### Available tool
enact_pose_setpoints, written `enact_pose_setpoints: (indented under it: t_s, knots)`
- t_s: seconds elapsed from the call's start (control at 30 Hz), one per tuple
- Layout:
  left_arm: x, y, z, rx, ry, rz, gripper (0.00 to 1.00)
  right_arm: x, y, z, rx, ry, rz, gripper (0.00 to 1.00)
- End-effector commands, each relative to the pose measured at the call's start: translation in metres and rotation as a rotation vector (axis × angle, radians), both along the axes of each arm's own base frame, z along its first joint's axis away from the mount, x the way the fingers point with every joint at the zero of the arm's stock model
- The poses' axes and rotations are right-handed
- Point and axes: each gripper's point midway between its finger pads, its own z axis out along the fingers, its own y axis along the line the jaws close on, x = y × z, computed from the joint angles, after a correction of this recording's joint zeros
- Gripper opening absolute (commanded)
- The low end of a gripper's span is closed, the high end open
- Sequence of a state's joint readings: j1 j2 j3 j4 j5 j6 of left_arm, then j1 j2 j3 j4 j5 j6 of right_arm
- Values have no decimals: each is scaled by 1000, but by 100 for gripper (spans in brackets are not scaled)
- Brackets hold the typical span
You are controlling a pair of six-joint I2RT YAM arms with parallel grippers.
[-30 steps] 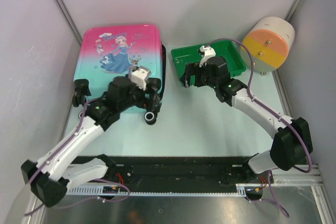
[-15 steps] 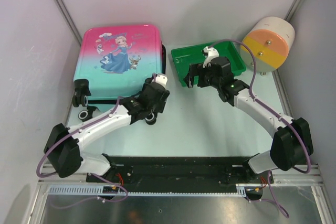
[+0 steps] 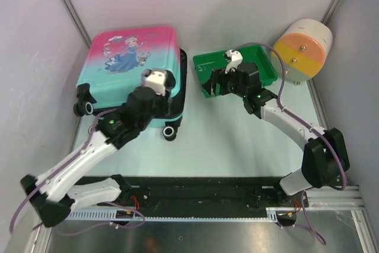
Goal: Open, take out, and arrange the luggage
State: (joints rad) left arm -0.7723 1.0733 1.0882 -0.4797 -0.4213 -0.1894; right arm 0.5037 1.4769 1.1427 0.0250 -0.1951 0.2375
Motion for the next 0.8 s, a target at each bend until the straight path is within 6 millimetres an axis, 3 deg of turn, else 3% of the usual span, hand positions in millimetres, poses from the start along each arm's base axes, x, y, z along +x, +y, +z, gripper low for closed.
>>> enact_pose_setpoints:
  t_s: [0.0,0.03,0.1,0.13,0.23,0.33,0.37,0.43,0.5,0.53,0.63,0.7,0.77]
  knots:
    - [-12,24,115,-138,-314,-34,0,5,32,16,83,-92,108,75]
    - [-15,27,121,-142,-331,-40,0,7,39,27,114,-133,120,72]
    - [-23,37,129,-143,-366,-42,0,4,63,25,142,-143,156,62]
    - [-26,39,133,-148,-378,-52,0,9,72,40,169,-188,165,59]
    - [-30,48,138,-158,-400,-44,0,8,112,53,206,-222,223,50]
    - [-35,53,146,-141,-436,-71,0,10,145,55,249,-218,268,48]
    - [-37,52,143,-133,-438,-88,0,13,153,75,276,-255,272,48]
    - [-41,52,143,-132,-446,-105,0,16,166,90,297,-286,279,50]
    - [-44,61,142,-122,-457,-85,14,22,178,109,326,-319,289,55]
    - [-45,64,141,-118,-458,-70,46,24,181,112,335,-320,290,56]
    - [-44,84,148,-95,-490,-1,85,24,192,124,360,-345,308,57]
    - [-42,101,156,-39,-523,63,92,22,197,127,366,-357,316,58]
    - [-42,122,178,53,-597,129,99,19,201,127,367,-361,325,59]
